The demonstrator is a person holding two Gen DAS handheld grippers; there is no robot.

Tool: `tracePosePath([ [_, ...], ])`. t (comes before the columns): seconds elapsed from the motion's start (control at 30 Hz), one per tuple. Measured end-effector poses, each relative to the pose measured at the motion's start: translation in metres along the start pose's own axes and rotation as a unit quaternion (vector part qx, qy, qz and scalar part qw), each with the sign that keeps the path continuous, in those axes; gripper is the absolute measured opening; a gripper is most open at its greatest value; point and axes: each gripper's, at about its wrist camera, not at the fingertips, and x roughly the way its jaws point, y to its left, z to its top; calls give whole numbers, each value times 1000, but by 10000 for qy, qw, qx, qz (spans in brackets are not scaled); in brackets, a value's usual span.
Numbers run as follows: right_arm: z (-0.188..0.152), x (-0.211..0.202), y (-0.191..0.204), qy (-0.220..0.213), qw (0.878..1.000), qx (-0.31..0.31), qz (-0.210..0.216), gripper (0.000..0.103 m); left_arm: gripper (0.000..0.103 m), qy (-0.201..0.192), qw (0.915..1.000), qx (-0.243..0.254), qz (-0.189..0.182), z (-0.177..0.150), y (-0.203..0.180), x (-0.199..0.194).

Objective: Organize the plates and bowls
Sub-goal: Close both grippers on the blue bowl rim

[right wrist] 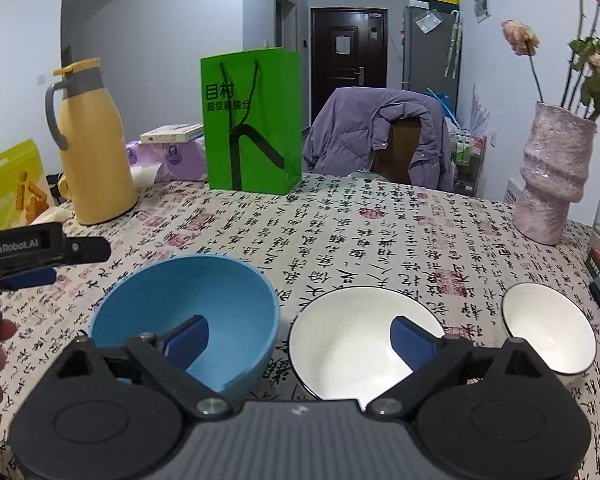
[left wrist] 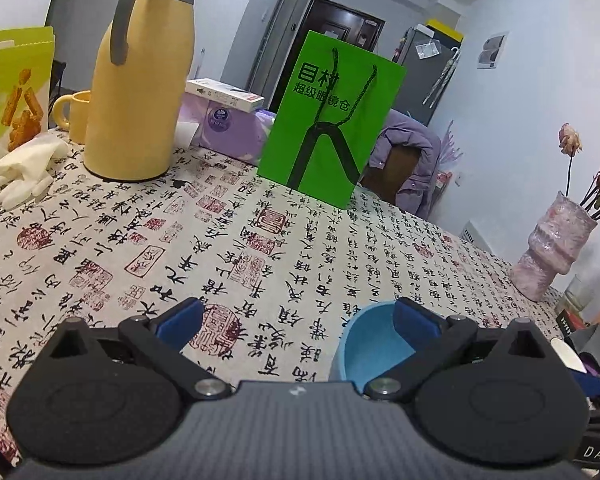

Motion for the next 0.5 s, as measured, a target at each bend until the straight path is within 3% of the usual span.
tracePosePath([
  [0.23, 6, 11, 12, 117, 9998, -169, 11, 87, 103, 116, 9998, 104, -116, -10, 2, 6],
  [0.5, 6, 21, 23, 214, 9994, -268, 79, 66, 103, 284, 9990, 119, -336, -15, 1, 11],
])
